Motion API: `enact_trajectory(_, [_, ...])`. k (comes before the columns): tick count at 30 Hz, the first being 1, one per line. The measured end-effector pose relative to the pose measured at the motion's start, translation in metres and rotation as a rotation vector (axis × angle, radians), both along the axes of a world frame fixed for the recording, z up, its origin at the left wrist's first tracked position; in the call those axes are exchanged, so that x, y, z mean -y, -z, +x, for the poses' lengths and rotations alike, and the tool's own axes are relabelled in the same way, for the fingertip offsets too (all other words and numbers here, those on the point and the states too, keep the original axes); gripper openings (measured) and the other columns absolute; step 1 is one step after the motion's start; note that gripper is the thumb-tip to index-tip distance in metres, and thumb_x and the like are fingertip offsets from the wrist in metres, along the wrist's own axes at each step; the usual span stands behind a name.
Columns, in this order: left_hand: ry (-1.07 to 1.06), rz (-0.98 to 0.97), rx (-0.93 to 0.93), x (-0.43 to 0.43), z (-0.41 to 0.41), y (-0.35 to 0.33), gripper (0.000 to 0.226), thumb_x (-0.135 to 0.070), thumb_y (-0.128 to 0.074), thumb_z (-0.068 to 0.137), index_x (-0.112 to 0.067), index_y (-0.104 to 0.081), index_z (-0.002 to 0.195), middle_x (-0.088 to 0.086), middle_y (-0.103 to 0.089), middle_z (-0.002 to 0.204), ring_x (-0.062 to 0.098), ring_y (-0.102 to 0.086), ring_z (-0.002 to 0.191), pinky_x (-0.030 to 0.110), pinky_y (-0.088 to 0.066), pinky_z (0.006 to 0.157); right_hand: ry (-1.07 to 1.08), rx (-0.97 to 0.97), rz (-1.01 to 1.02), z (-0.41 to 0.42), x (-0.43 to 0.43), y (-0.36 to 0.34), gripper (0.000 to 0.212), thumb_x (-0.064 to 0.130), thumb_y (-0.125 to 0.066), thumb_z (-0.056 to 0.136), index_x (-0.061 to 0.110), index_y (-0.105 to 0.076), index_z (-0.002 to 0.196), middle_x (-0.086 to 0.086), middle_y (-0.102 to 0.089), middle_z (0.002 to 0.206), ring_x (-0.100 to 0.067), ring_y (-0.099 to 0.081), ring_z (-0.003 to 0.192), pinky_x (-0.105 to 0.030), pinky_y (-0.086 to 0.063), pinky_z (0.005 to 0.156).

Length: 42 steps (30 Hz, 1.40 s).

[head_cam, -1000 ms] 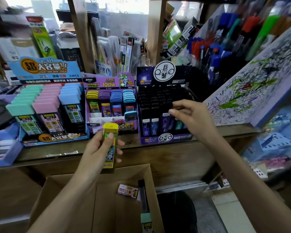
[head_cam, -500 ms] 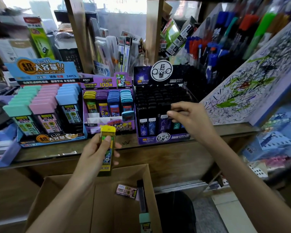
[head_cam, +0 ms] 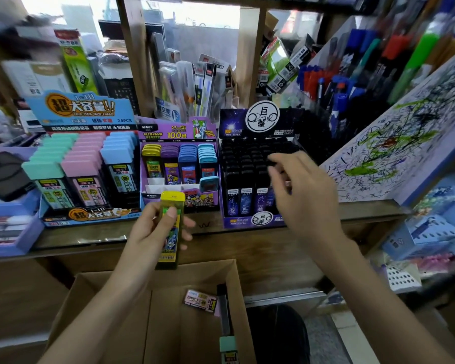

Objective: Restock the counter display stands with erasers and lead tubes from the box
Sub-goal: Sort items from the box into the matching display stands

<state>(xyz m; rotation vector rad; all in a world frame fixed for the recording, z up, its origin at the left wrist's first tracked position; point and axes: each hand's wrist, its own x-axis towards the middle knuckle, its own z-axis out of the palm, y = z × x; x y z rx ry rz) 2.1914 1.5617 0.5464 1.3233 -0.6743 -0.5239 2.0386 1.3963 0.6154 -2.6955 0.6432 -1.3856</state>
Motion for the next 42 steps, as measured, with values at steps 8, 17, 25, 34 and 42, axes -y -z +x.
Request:
enact_trajectory(8, [-0.051, -0.068, 0.203, -0.016, 0.024, -0.024, 0.019, -0.032, -0.047, 0.093, -0.019, -0.057, 0.099, -0.013, -0.066, 0.084, 0.0, -0.06, 0.081, 0.014, -0.047, 0.074, -0.548, -0.17, 0.631, 0.086, -0.069, -0.013, 0.024, 0.02, -0.065, 0.087, 0.015, -0.064, 0.11, 0.008, -0.06, 0.086, -0.001, -0.055, 0.075, -0.011, -0.044, 0.067])
enact_trajectory(17, [-0.086, 0.059, 0.427, -0.038, 0.06, -0.035, 0.021, -0.036, -0.048, 0.089, -0.026, -0.056, 0.105, -0.013, -0.063, 0.096, -0.001, -0.057, 0.093, 0.013, -0.044, 0.079, -0.65, -0.106, 0.887, 0.13, -0.061, -0.034, 0.019, 0.002, -0.069, 0.081, 0.014, -0.055, 0.084, 0.0, -0.061, 0.075, -0.016, -0.059, 0.069, -0.028, -0.052, 0.07])
enact_trajectory(25, [-0.324, 0.661, 0.999, -0.063, 0.106, 0.01, 0.032, -0.022, -0.065, 0.087, -0.005, -0.061, 0.114, 0.011, -0.061, 0.109, 0.032, -0.055, 0.103, 0.042, -0.042, 0.086, -0.403, -0.09, 0.605, 0.168, -0.027, -0.032, 0.023, 0.011, -0.066, 0.087, 0.024, -0.048, 0.079, 0.009, -0.057, 0.078, -0.003, -0.054, 0.064, -0.015, -0.045, 0.063])
enact_trajectory(34, [-0.331, 0.661, 1.095, -0.069, 0.112, 0.023, 0.027, -0.015, -0.068, 0.084, -0.009, -0.063, 0.11, 0.008, -0.065, 0.105, 0.031, -0.059, 0.104, 0.044, -0.042, 0.091, -0.248, -0.294, 0.25, 0.203, -0.022, 0.002, 0.019, 0.016, -0.069, 0.082, 0.017, -0.051, 0.081, 0.002, -0.049, 0.086, -0.019, -0.045, 0.092, -0.032, -0.04, 0.078])
enact_trajectory(42, [-0.3, 0.614, 1.088, -0.074, 0.107, 0.019, 0.034, -0.008, -0.066, 0.084, -0.005, -0.059, 0.118, 0.012, -0.061, 0.115, 0.032, -0.055, 0.114, 0.046, -0.039, 0.098, -0.143, -0.478, 0.183, 0.207, -0.024, -0.004, 0.024, 0.025, -0.068, 0.084, 0.017, -0.053, 0.101, -0.003, -0.047, 0.109, -0.025, -0.037, 0.111, -0.034, -0.033, 0.093])
